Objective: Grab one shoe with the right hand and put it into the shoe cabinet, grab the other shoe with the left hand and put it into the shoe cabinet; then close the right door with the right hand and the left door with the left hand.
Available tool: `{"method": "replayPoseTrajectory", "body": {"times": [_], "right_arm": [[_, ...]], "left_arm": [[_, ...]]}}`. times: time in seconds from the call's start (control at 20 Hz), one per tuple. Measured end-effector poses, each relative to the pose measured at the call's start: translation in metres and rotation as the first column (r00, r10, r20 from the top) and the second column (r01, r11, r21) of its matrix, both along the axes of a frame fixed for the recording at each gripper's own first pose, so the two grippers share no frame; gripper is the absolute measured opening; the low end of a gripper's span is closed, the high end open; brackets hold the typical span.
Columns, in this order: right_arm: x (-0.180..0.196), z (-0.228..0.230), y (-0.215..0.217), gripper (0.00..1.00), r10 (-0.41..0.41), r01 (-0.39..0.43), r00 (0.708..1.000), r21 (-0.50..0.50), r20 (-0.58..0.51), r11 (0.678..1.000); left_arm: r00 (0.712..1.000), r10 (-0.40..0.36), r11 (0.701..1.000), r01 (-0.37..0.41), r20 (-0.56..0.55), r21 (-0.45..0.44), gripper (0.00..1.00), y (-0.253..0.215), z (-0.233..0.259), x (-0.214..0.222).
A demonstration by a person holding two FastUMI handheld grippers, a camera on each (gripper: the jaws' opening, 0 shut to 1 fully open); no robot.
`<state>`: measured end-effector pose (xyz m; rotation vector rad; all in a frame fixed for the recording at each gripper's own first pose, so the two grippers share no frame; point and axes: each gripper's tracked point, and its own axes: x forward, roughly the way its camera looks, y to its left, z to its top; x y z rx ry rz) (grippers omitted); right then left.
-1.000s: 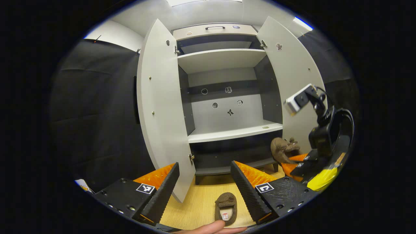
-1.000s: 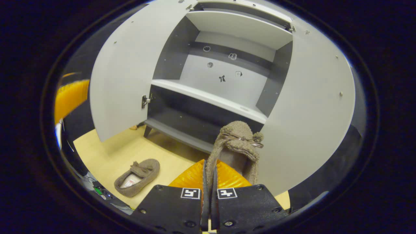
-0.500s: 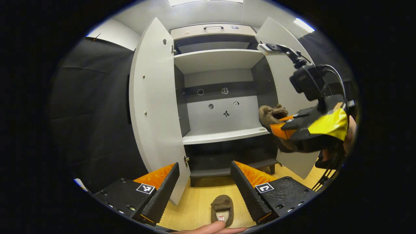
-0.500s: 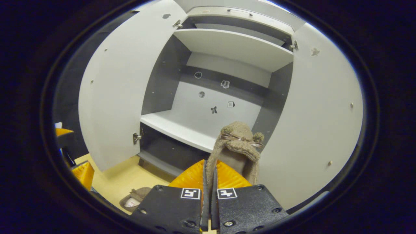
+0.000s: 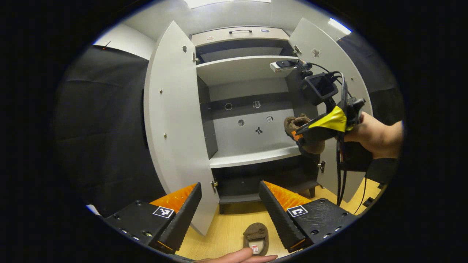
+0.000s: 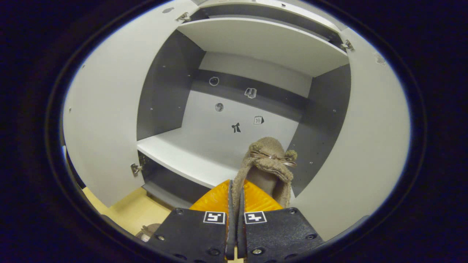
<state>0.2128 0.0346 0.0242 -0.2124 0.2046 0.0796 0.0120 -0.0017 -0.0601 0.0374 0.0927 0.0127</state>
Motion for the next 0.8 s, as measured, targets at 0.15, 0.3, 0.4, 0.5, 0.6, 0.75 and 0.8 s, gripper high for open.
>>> {"method": "replayPoseTrajectory", "body": {"times": [0.15, 0.3, 0.4, 0.5, 0.6, 0.75, 0.8], "right_arm": [[0.03, 0.003, 0.002, 0.06, 0.004, -0.004, 1.0, -0.01, -0.02, 1.0], [0.064, 0.0, 0.009, 0.06, -0.007, 0.006, 0.999, -0.017, -0.051, 1.0], [0.086, -0.01, 0.012, 0.06, -0.017, 0.014, 0.996, -0.032, -0.083, 0.999], [0.104, -0.023, 0.018, 0.06, -0.011, 0.006, 0.993, -0.049, -0.115, 0.999], [0.112, -0.026, 0.021, 0.06, -0.011, 0.004, 0.993, -0.06, -0.121, 0.998], [0.122, -0.027, 0.024, 0.06, 0.005, -0.018, 0.991, -0.094, -0.132, 0.995], [0.125, -0.026, 0.023, 0.06, 0.008, -0.021, 0.99, -0.092, -0.141, 0.996]], "left_arm": [[0.998, 0.027, 1.0, -0.027, -0.05, -0.012, 0.96, 0.007, -0.017, -0.002], [0.995, 0.077, 0.997, -0.076, -0.07, 0.008, 1.0, 0.02, -0.024, -0.002], [0.991, 0.097, 0.995, -0.098, -0.087, -0.004, 0.96, 0.027, -0.028, 0.002], [0.988, 0.122, 0.993, -0.121, -0.097, 0.013, 0.96, 0.037, -0.03, 0.004], [0.984, 0.144, 0.989, -0.142, -0.103, 0.026, 0.96, 0.046, -0.032, 0.006], [0.978, 0.172, 0.985, -0.17, -0.121, 0.027, 0.96, 0.054, -0.038, 0.008], [0.976, 0.178, 0.984, -0.176, -0.125, 0.025, 0.96, 0.055, -0.039, 0.008]]}}
